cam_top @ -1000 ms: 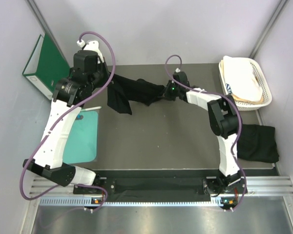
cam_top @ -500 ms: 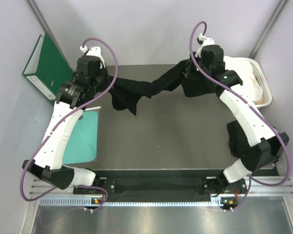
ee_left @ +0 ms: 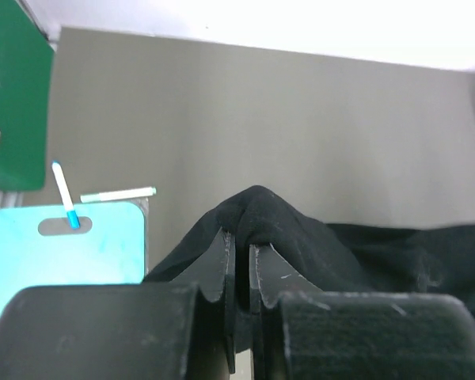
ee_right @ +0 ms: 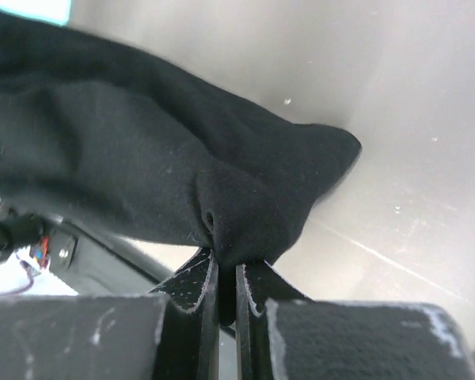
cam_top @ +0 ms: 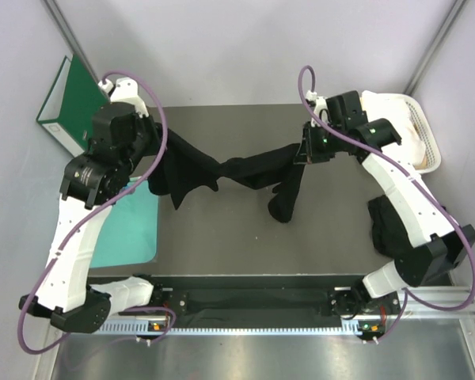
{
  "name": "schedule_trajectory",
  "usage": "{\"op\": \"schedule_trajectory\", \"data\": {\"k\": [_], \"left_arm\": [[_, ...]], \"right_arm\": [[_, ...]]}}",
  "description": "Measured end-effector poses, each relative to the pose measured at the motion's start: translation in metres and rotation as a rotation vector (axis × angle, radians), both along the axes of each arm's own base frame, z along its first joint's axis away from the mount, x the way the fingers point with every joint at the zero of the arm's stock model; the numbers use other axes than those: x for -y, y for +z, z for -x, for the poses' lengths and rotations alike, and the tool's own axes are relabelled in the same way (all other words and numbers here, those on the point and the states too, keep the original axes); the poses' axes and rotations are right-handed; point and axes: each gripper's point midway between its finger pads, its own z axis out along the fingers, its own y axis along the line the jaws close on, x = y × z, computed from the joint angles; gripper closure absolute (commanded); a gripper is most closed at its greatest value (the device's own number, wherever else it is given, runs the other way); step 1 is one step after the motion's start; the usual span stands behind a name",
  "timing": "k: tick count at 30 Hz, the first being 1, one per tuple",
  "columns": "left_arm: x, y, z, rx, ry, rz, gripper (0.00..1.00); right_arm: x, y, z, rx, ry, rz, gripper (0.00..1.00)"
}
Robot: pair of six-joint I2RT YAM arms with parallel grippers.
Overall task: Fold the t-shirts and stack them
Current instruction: Flatten out the tshirt
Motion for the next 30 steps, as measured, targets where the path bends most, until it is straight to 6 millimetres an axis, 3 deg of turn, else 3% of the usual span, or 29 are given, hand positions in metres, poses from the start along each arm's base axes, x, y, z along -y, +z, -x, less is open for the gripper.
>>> {"op": "schedule_trajectory", "data": {"k": [5,8,10,14,17,20,22,23,24,25,27,28,30], "left_arm": [[0.0,0.002,-0.01,0.014,0.007,-0.022,1.0],[0.008,-0.02,-0.033,-0.033,0.004,-0.052,1.0],[0.016,-0.049,-0.053,-0.089,-0.005,-0.081,1.0],[0.032,-0.142,-0.092,-0.292,-0.027,-0.154,1.0],[0.029,-0.206,-0.122,-0.425,-0.007,-0.187,1.0],[0.02,-0.239,-0.16,-0.493,0.027,-0.173,1.0],[0.013,-0.243,-0.19,-0.488,0.057,-0.148,1.0],[0.009,-0.243,-0.208,-0.471,0.074,-0.131,0.81],[0.006,-0.241,-0.223,-0.453,0.092,-0.113,0.55],[0.002,-0.24,-0.236,-0.437,0.107,-0.095,0.03],[-0.007,-0.239,-0.251,-0.419,0.131,-0.075,0.02],[-0.011,-0.238,-0.257,-0.412,0.15,-0.055,0.02],[-0.022,-0.239,-0.259,-0.417,0.178,-0.036,0.02]], "right_arm": [[0.005,-0.001,0.018,0.014,0.046,-0.03,1.0],[0.01,-0.018,0.002,-0.013,0.031,-0.013,1.0],[0.009,-0.042,-0.021,-0.063,0.024,0.017,0.99],[0.004,-0.11,-0.086,-0.165,0.025,0.097,0.98],[0.005,-0.156,-0.135,-0.213,0.007,0.129,0.98],[0.015,-0.185,-0.192,-0.204,-0.055,0.121,0.98],[0.031,-0.192,-0.216,-0.176,-0.128,0.122,0.9],[0.041,-0.193,-0.222,-0.171,-0.172,0.127,0.8],[0.055,-0.194,-0.228,-0.162,-0.232,0.138,0.72],[0.068,-0.194,-0.231,-0.149,-0.293,0.152,0.5],[0.089,-0.194,-0.232,-0.127,-0.388,0.182,0.34],[0.103,-0.193,-0.228,-0.114,-0.434,0.212,0.2],[0.121,-0.19,-0.214,-0.103,-0.499,0.257,0.09]]}}
